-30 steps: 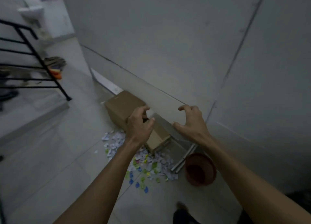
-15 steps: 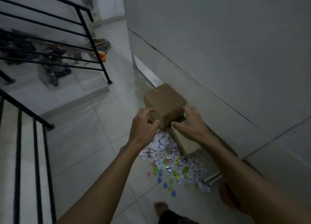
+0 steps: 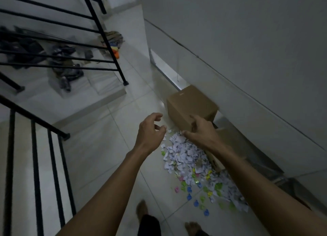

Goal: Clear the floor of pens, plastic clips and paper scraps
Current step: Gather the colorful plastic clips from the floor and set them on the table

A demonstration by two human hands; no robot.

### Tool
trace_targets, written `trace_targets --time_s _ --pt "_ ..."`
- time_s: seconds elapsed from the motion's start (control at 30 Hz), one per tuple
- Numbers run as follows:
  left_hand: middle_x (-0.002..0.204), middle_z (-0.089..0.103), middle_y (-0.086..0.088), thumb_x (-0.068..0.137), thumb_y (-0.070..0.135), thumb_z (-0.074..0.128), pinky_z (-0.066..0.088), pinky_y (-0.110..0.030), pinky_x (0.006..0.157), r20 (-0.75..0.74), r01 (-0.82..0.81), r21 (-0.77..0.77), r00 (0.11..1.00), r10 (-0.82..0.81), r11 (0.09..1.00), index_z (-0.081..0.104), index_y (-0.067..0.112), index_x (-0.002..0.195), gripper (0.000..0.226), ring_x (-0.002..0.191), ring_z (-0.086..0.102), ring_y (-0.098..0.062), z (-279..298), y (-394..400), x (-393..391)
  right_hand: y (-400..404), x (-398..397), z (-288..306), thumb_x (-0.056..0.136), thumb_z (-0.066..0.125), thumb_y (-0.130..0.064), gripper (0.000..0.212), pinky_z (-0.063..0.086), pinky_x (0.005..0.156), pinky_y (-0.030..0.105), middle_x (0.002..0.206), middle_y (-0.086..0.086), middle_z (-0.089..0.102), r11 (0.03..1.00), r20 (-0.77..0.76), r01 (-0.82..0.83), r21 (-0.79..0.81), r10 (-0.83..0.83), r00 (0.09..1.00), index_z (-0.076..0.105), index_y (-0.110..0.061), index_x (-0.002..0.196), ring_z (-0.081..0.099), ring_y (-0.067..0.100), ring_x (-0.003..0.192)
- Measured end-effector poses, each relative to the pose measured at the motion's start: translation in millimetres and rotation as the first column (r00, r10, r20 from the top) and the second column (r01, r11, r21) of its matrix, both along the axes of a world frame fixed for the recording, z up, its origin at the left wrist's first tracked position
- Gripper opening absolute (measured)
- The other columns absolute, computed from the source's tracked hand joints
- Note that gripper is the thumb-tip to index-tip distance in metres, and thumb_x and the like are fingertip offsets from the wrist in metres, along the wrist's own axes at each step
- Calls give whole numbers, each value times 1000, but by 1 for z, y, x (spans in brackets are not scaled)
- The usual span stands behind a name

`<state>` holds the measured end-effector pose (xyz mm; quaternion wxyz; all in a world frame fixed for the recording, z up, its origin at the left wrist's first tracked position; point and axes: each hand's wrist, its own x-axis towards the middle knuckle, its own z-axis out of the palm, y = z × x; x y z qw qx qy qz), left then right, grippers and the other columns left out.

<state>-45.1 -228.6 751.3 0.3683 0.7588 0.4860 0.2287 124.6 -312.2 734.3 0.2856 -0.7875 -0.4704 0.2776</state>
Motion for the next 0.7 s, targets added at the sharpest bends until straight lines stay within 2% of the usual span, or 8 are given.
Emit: trace_targets --time_s 0.07,0.17,0.23,0.33,0.4,0.5,0.57,0.7 --pt "118 60 -1 88 15 64 48 -20 69 -3 36 -15 999 -36 999 56 15 127 40 83 60 -9 -8 26 -1 15 -5 -7 84 68 -40 60 52 78 36 104 7 60 999 -1 30 -19 -30 1000 48 -10 132 58 22 91" --pt "116 61 0 88 14 63 45 -12 63 -19 128 -41 991 -129 991 56 15 127 40 83 60 -9 -26 75 -2 42 -17 -22 84 67 -39 54 47 69 29 99 3 61 990 -15 130 -56 -131 991 51 -11 128 58 18 85" --pt "115 61 0 88 13 63 45 -13 63 -26 193 -66 980 -195 979 56 16 127 39 82 60 -8 -38 102 -1 58 -27 -33 83 67 -38 49 45 67 27 98 1 62 978 -40 198 -65 -201 979 53 -13 123 61 18 87" --pt "114 61 2 88 13 63 47 -14 64 -57 316 -114 945 -323 942 56 16 126 39 80 60 -6 -50 136 -3 76 -47 -44 84 67 -33 52 39 74 24 114 4 62 944 -71 324 -54 -328 942 52 -14 129 60 23 103" --pt "112 61 3 87 13 63 47 -14 64 -72 401 -150 907 -415 904 56 17 126 39 78 60 -5 -55 155 -5 85 -66 -49 85 67 -31 58 39 78 24 126 6 60 916 -80 397 -62 -401 912 47 -14 137 59 24 107" --pt "109 61 3 87 14 64 51 -25 72 -86 484 -173 860 -502 858 56 16 125 39 79 62 -9 -61 178 -3 98 -87 -57 87 67 -31 61 40 79 25 132 8 57 870 -102 482 -104 -491 865 43 -15 141 60 24 108" --pt "108 61 4 87 15 64 52 -29 74 -85 527 -190 832 -549 828 56 15 126 39 80 62 -12 -67 185 -1 103 -95 -65 87 67 -31 61 39 79 24 133 6 56 839 -101 532 -118 -543 834 43 -16 141 58 23 110" --pt "110 60 4 88 15 63 52 -29 77 -94 593 -246 772 -628 766 57 14 126 39 82 61 -13 -92 182 -1 100 -112 -82 87 67 -30 53 40 75 27 122 8 59 783 -116 594 -183 -617 778 48 -11 134 60 25 100"
